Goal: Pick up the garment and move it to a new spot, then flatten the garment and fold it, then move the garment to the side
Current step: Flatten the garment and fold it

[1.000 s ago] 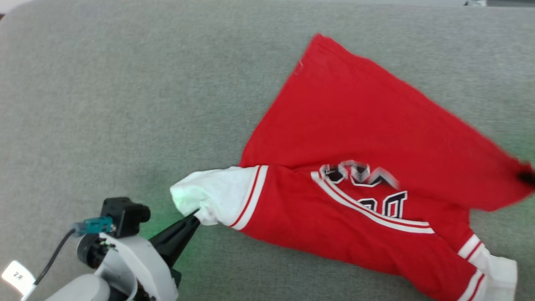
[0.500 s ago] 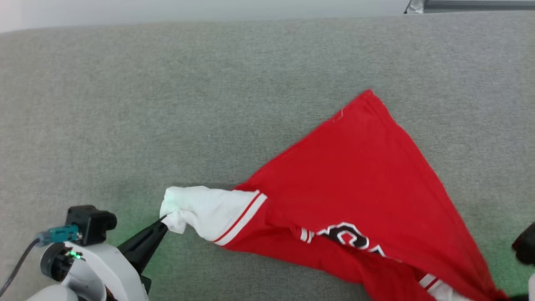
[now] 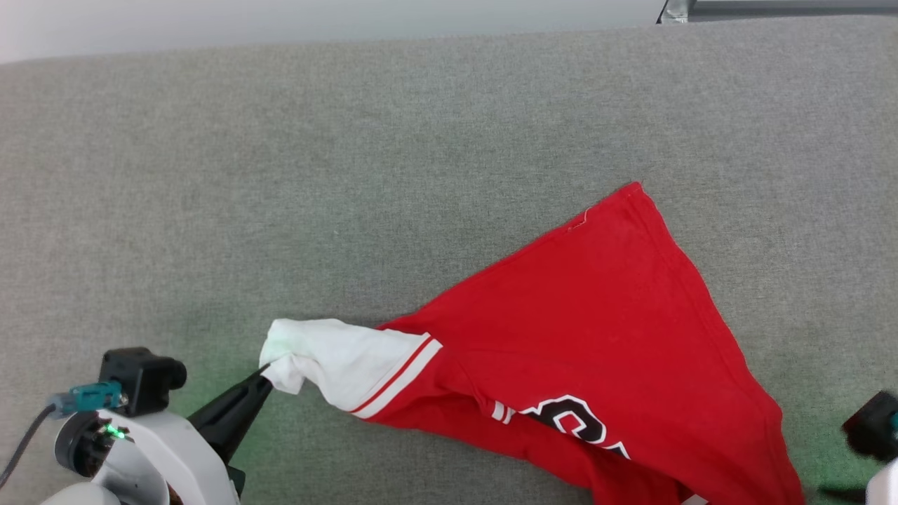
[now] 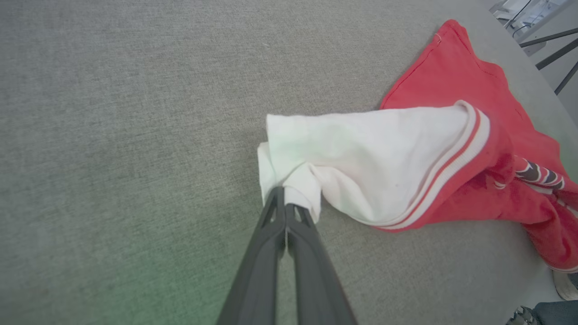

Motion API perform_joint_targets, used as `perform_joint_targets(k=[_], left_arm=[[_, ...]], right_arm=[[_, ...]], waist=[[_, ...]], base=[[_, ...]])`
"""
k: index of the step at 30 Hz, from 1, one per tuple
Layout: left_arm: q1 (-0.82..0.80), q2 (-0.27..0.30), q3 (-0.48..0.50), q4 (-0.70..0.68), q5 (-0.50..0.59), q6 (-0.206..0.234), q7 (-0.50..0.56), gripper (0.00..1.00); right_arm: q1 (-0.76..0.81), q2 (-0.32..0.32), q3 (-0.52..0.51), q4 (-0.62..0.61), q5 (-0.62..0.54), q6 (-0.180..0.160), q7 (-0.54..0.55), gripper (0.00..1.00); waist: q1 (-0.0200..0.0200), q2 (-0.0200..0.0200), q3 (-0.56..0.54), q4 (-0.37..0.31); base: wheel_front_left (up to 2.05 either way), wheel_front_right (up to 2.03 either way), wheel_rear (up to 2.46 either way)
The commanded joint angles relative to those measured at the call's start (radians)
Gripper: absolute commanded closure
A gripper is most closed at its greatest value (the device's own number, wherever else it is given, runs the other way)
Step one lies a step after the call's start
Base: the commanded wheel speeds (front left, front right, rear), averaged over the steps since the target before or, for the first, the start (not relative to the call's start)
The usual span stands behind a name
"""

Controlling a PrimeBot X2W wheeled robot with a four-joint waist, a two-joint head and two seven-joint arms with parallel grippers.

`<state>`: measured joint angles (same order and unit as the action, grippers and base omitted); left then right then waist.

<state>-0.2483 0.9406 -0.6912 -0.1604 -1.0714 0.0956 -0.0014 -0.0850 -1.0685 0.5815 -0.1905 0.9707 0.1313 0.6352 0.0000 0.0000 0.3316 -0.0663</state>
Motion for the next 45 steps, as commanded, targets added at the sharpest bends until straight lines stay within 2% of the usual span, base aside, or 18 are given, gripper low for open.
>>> perform_joint_targets(k=[1, 8, 10, 11, 12, 18, 23, 30, 31, 32, 33, 38, 45], left_arm=[[0.006, -0.003, -0.002, -0.004, 0.005, 0.003, -0.002, 1.0], [-0.023, -0.02, -0.02, -0.025, 0.035, 0.005, 0.011, 1.0], [-0.032, -0.026, -0.023, -0.028, 0.042, 0.005, 0.014, 1.0], [-0.049, -0.039, -0.031, -0.032, 0.053, 0.0, 0.019, 1.0], [-0.094, -0.073, -0.043, -0.025, 0.07, -0.016, 0.029, 1.0], [-0.146, -0.133, -0.067, 0.006, 0.092, -0.044, 0.031, 1.0], [-0.174, -0.167, -0.08, 0.028, 0.109, -0.057, 0.025, 1.0], [-0.198, -0.206, -0.097, 0.055, 0.122, -0.077, 0.014, 1.0], [-0.199, -0.21, -0.099, 0.058, 0.123, -0.079, 0.013, 1.0], [-0.2, -0.214, -0.1, 0.061, 0.125, -0.081, 0.01, 1.0], [-0.203, -0.216, -0.101, 0.063, 0.125, -0.084, 0.009, 1.0], [-0.218, -0.211, -0.097, 0.072, 0.127, -0.096, 0.001, 1.0], [-0.242, -0.187, -0.089, 0.069, 0.138, -0.115, 0.001, 1.0]], right_arm=[[0.009, 0.005, -0.054, -0.009, -0.014, -0.001, -0.001, 0.0], [-0.029, -0.018, -0.344, -0.12, -0.066, -0.001, 0.06, 0.0], [-0.054, -0.015, -0.37, -0.142, -0.081, -0.001, 0.067, 0.0], [-0.113, 0.014, -0.392, -0.161, -0.103, -0.001, 0.063, 0.0], [-0.279, 0.08, -0.321, -0.144, -0.155, -0.001, 0.071, 0.0], [-0.495, 0.19, -0.143, 0.006, -0.198, -0.001, 0.103, 0.0], [-0.612, 0.232, -0.013, 0.146, -0.218, -0.001, 0.097, 0.0], [-0.655, 0.232, 0.156, 0.27, -0.179, -0.001, 0.091, 0.0], [-0.658, 0.233, 0.175, 0.277, -0.168, -0.001, 0.088, 0.5], [-0.662, 0.23, 0.193, 0.282, -0.155, -0.001, 0.088, 0.87], [-0.667, 0.228, 0.207, 0.287, -0.142, -0.001, 0.086, 1.0], [-0.721, 0.224, 0.206, 0.322, -0.132, -0.001, 0.02, 1.0], [-0.781, 0.289, 0.103, 0.431, -0.114, -0.001, -0.125, 1.0]], waist=[[0.0, 0.0, -0.002, 0.0], [0.0, 0.0, 0.014, 0.033], [0.0, 0.0, 0.022, 0.041], [0.0, 0.0, 0.039, 0.061], [0.0, 0.0, 0.08, 0.108], [0.0, 0.0, 0.129, 0.172], [0.0, 0.0, 0.169, 0.205], [0.0, 0.0, 0.183, 0.225], [0.0, 0.0, 0.183, 0.225], [0.0, 0.0, 0.182, 0.225], [0.0, 0.0, 0.181, 0.224], [0.0, 0.0, 0.157, 0.212], [0.0, 0.0, 0.103, 0.18]], base=[[0.0, 0.0, 0.0], [0.0, 0.0, 0.0], [0.0, 0.0, 0.0], [0.0, 0.0, 0.0], [0.0, 0.0, 0.0], [0.0, 0.0, 0.0], [0.0, 0.0, 0.0], [0.0, 0.0, 0.0], [0.0, 0.0, 0.0], [0.0, 0.0, 0.0], [0.0, 0.0, 0.0], [0.0, 0.0, 0.0], [0.0, 0.0, 0.0]])
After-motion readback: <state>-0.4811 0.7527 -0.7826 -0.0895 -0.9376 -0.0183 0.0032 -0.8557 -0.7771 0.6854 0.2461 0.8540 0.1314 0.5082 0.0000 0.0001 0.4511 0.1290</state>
